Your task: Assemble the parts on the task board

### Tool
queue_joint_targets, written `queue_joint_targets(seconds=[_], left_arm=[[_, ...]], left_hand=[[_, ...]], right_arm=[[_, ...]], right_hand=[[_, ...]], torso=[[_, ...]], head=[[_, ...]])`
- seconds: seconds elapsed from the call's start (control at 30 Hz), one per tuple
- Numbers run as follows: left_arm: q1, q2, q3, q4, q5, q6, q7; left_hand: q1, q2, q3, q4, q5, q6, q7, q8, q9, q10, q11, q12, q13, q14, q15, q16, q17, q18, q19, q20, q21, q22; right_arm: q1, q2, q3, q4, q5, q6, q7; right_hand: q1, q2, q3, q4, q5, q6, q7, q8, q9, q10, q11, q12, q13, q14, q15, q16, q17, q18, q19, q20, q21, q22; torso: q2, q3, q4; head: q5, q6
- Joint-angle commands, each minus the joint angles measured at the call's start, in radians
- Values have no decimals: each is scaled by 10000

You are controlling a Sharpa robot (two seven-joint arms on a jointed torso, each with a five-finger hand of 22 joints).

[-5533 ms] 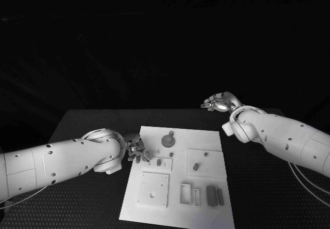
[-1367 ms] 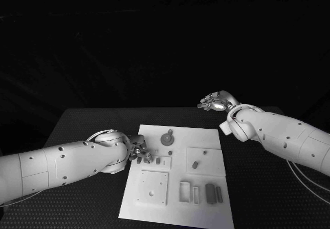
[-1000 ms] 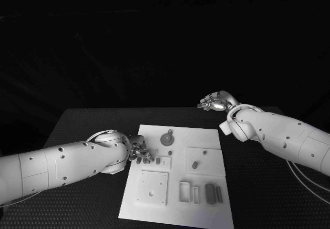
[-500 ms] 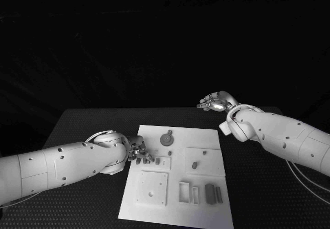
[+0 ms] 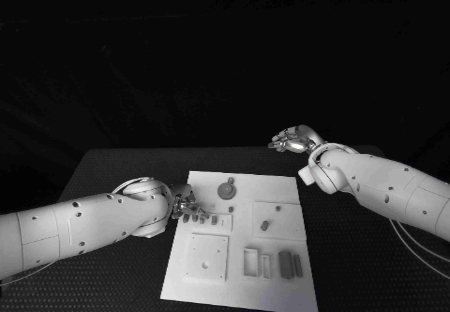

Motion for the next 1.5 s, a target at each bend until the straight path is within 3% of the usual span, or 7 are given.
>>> queue_joint_targets(seconds=[0.03, 0.2, 0.27, 0.47, 0.7, 1.0, 1.5], left_arm=[[13, -42, 48, 60, 458, -314, 211], [36, -71, 356, -49, 2222, -750, 515], [39, -73, 514, -81, 2622, -903, 754], [55, -63, 604, -118, 2817, -1652, 1834], [49, 280, 524, -357, 1157, -1946, 3684], [-12, 801, 129, -919, -387, -2706, 5087], [-407, 1447, 92, -1299, -2783, -2593, 5387]], left_hand=[[-30, -252, 47, 225, -64, -118, 21, 18, -20, -115, 12, -76, -37, -82, 13, -68, -37, 13, -86, -1250, -38, 126], [-23, -416, 129, 421, -64, -260, 72, -25, -38, -236, 57, -161, -79, -182, 50, -153, -84, -1, -158, -1232, -99, 105], [-1, -737, 262, 499, -47, -2038, 891, -880, -373, -2009, 878, -1377, -626, -1737, 910, -1442, -632, -319, -1587, -644, -1179, -246], [507, -868, 126, 434, -64, -3046, 1353, -1152, -541, -2914, 1421, -2293, -1088, -2509, 1656, -2408, -1085, -367, -2354, 85, -1962, -517], [3137, -78, 351, -1285, 305, -3326, 1464, -1050, -744, -3309, 1729, -2850, -1672, -2837, 2185, -2958, -1406, -289, -2772, 624, -2326, -521], [4200, 43, 341, -2249, 473, -2872, 1162, -996, -1051, -2885, 1672, -3304, -2421, -2529, 2179, -3055, -1495, -211, -2518, 678, -2507, -472], [4189, 86, 136, -2229, 403, -2396, 1148, -1228, -1357, -2360, 1686, -4395, -3331, -1216, 1566, -1715, -932, -50, -1181, 39, -1741, 71]], right_arm=[[-12, -8, 1, 8, -79, 102, 102], [-14, -18, 1, 5, -79, 89, 99], [-15, -14, 1, 7, -78, 95, 102], [-19, -23, 1, 5, -72, 100, 101], [-22, -49, 0, 6, -69, 103, 101], [-26, -31, 0, 19, -59, 119, 102], [-35, -21, 0, 40, -58, 116, 109]], right_hand=[[-70, 41, -42, 34, 40, -67, 11, 31, -13, 90, -6, -36, -13, 30, 53, -39, -10, 148, 32, 48, -61, -12], [-71, 39, -44, 36, 40, -68, 13, 30, -14, 91, -5, -38, -13, 28, 55, -41, -12, 148, 31, 49, -64, -13], [-73, 38, -47, 38, 41, -69, 15, 30, -15, 91, -5, -41, -13, 26, 57, -43, -14, 147, 28, 50, -69, -14], [-82, 33, -56, 50, 50, -73, 21, 30, -18, 92, -2, -48, -13, 21, 62, -49, -20, 146, 25, 53, -83, -16], [-76, 35, -56, 50, 55, -74, 22, 30, -19, 93, -2, -51, -12, 21, 63, -51, -23, 147, 24, 52, -88, -17], [-72, 41, -57, 53, 58, -73, 23, 31, -20, 96, -3, -54, -11, 23, 63, -52, -26, 149, 27, 52, -93, -17], [-65, 47, -60, 57, 63, -72, 26, 34, -22, 103, 0, -60, -10, 27, 62, -53, -31, 151, 32, 52, -103, -17]], torso=[[-3, 6, 4], [-5, 9, 18], [-7, 11, 19], [-2, 9, 1], [3, 12, 12], [9, 10, 3], [11, 5, -4]], head=[[-12, 10], [-33, 31], [-42, 44], [-52, 73], [-86, 105], [-102, 139], [-173, 143]])
